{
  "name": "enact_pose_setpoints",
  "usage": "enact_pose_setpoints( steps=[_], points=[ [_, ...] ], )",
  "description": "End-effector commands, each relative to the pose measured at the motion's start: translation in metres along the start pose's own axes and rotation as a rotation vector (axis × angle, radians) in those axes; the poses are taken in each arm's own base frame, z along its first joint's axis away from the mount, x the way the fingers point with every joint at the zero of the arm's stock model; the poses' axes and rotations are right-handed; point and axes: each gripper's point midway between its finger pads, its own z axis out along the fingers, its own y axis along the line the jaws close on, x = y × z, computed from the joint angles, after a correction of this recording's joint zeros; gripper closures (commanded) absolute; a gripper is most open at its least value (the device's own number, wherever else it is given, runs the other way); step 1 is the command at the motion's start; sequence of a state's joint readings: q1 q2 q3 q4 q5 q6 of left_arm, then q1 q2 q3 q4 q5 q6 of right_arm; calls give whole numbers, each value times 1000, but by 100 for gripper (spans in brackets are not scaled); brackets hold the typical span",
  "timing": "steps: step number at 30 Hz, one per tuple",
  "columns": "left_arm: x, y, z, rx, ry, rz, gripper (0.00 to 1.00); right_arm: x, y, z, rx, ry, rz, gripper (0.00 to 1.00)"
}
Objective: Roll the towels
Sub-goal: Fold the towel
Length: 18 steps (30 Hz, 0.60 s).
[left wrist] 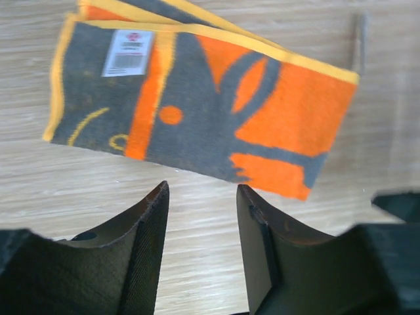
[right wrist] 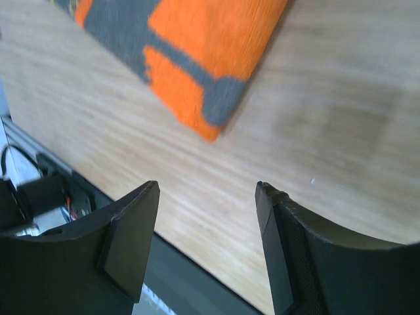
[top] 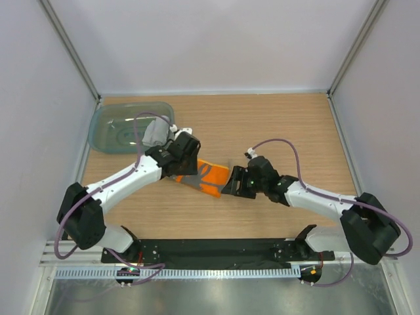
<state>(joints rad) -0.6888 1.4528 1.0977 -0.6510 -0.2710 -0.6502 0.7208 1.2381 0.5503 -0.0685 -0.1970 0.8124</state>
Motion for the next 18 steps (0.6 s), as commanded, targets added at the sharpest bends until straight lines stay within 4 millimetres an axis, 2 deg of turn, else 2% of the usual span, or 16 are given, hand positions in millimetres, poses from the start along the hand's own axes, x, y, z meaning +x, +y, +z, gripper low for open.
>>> enact_pose_setpoints(
  steps=[1, 2, 3, 4, 7, 9, 10, 12, 14, 18],
  points=[
    [2, -18, -9, 29, -49, 33, 54, -43, 17, 9, -24, -63, -11, 33],
    [7, -25, -8, 44, -44, 41, 54, -52, 10, 12, 8, -74, 1, 33],
    [16, -40, -7, 76, -37, 70, 55, -60, 12, 15, 16, -75, -5, 33],
    [19, -48, -6, 88, -34, 78, 55, -60, 2, 23, 48, -57, 11, 33],
    [33, -80, -5, 129, -37, 140, 56, -74, -9, 34, 44, -63, 49, 33],
    [32, -92, -4, 113, -69, 170, 57, -76, -21, 44, 65, -45, 69, 34],
    [39, -104, -8, 130, -72, 202, 57, -72, -29, 51, 82, -25, 72, 35],
    [43, -114, -8, 139, -77, 231, 57, -73, -35, 57, 93, -11, 78, 37],
    [48, -122, -5, 137, -73, 252, 57, -79, -30, 63, 64, -21, 59, 38],
    [55, -123, 1, 125, -60, 257, 59, -75, -41, 75, 90, 1, 56, 41]
  ],
)
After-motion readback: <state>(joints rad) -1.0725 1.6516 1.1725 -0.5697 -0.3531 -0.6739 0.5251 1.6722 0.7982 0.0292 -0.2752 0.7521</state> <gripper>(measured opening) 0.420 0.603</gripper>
